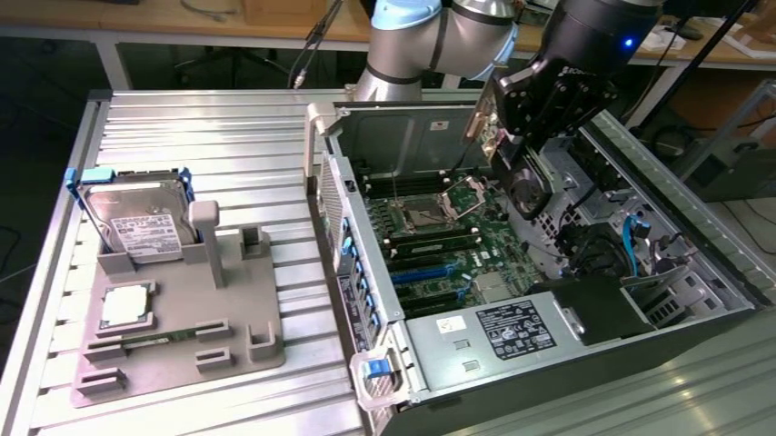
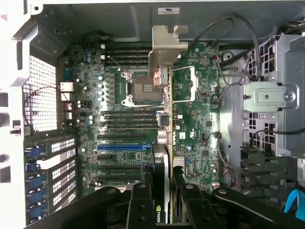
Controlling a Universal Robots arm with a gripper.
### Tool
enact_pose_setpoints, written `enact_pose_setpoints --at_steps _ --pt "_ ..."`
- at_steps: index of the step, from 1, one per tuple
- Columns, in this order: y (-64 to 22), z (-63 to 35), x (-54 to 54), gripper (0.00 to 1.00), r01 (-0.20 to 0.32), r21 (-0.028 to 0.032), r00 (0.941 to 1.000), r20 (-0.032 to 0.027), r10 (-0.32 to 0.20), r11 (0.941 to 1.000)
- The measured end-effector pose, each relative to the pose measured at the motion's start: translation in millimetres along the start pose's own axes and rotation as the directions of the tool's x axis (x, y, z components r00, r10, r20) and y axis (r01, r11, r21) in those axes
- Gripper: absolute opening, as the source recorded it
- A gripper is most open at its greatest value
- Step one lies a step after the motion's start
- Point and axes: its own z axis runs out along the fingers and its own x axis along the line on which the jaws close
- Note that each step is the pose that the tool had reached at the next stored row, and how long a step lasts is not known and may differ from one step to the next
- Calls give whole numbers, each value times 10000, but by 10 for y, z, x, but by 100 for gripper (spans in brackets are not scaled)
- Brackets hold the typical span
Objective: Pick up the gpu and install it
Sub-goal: 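Insert the gpu into the slot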
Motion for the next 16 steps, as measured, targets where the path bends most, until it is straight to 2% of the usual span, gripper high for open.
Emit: enact_pose_setpoints --at_steps 16 --pt "0 0 0 27 286 0 9996 -16 -286 9996"
